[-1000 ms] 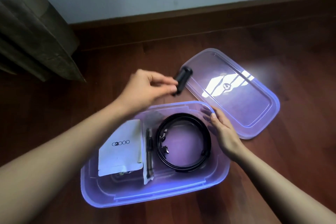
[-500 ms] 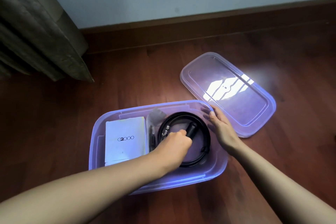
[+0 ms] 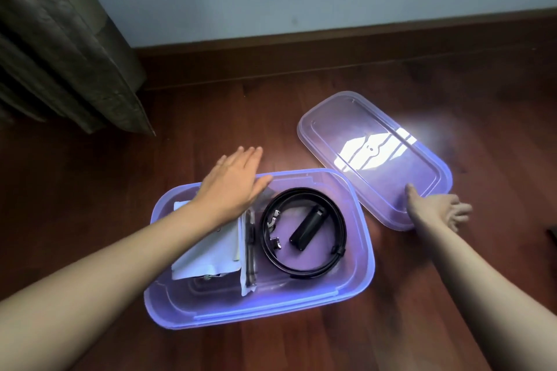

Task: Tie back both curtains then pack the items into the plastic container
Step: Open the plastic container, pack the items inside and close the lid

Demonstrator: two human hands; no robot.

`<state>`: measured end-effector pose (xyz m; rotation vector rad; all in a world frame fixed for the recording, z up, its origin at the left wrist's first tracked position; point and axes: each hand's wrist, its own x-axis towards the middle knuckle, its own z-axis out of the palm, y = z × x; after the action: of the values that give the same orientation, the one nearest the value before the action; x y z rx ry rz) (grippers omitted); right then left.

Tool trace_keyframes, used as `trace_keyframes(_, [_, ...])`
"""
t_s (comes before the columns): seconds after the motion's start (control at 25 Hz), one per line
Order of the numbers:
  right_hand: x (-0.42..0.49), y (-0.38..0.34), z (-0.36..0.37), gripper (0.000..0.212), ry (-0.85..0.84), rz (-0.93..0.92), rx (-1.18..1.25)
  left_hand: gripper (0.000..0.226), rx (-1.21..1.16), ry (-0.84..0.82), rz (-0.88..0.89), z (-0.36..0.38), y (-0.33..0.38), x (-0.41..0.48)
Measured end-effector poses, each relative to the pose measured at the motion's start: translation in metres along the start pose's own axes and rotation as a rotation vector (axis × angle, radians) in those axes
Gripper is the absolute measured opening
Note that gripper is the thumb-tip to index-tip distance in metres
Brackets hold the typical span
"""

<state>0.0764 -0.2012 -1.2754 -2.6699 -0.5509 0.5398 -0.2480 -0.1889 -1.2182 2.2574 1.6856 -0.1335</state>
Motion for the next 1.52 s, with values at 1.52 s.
trace_keyframes(1.52, [-0.06, -0.054, -0.038, 0.042, -0.766, -0.276, 0.993, 0.046, -1.633, 0.27, -0.259, -0.056, -0.051, -0.04])
